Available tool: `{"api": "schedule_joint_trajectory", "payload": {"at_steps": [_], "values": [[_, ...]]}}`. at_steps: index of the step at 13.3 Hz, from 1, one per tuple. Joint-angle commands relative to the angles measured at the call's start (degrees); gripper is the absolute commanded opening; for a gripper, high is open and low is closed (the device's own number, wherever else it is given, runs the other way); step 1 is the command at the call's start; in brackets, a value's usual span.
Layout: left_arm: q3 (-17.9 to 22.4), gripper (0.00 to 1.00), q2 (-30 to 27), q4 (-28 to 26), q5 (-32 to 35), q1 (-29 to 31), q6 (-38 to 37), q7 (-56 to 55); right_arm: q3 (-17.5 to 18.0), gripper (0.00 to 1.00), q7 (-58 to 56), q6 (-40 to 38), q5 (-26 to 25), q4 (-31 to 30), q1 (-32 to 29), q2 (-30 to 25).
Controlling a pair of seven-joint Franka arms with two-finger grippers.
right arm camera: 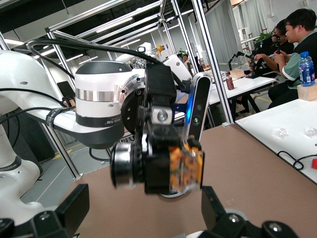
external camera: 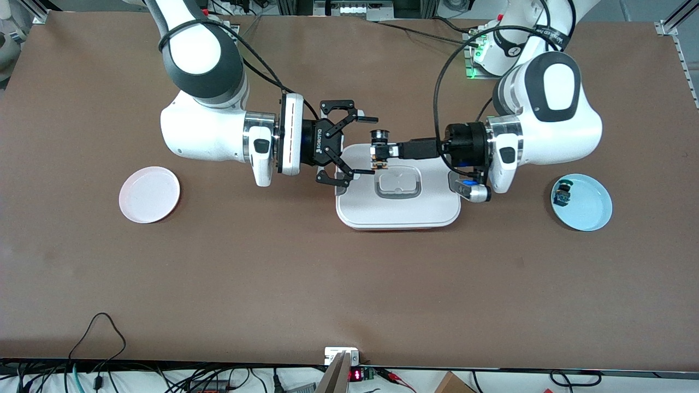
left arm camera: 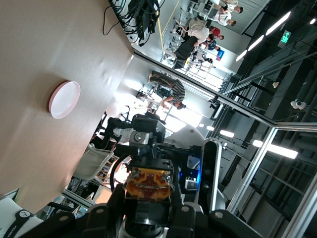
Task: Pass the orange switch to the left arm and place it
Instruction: 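Carry the switch to the blue plate while the right gripper withdraws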
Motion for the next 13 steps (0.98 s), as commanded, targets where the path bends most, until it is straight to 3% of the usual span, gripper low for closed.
{"api": "schedule_joint_trajectory", "payload": {"at_steps": [1,4,6,7,8,10,11,13], "values": [[-0.28,0.0,0.7,1.4,7.11,6.64,-9.18,0.33,-0.86,1.0,0.19,0.88,1.32,-5.02,-0.27,-4.37],[-0.1,0.0,0.88,1.49,18.71,16.56,-23.06,0.33,-2.79,1.0,-0.33,-1.05,-0.43,-10.11,-2.91,-6.58],[-0.19,0.0,1.58,3.5,32.48,22.81,-29.31,0.33,-6.64,1.0,-0.25,-4.37,-1.22,-14.68,-2.99,-8.51],[-0.19,0.0,1.76,6.12,42.56,24.4,-32.65,0.59,-9.01,1.0,-0.25,-9.09,-2.1,-16.62,-3.95,-8.6],[-0.19,0.0,1.85,7.54,52.06,26.51,-34.42,1.64,-11.04,1.0,0.1,-16.36,-4.11,-17.42,-7.18,-8.17],[-0.19,0.0,1.76,7.38,64.58,29.07,-36.19,6.19,-13.94,1.0,1.5,-24.84,-12.78,-16.82,-14.22,-7.55],[-0.19,0.0,1.76,7.03,71.16,30.47,-36.72,6.91,-16.4,1.0,5.17,-28.18,-16.92,-16.64,-15.38,-7.9],[-0.28,0.0,1.67,5.81,84.77,30.4,-36.47,7.01,-18.96,1.0,10.72,-33.21,-20.29,-16.2,-16.35,-8.08]]}}
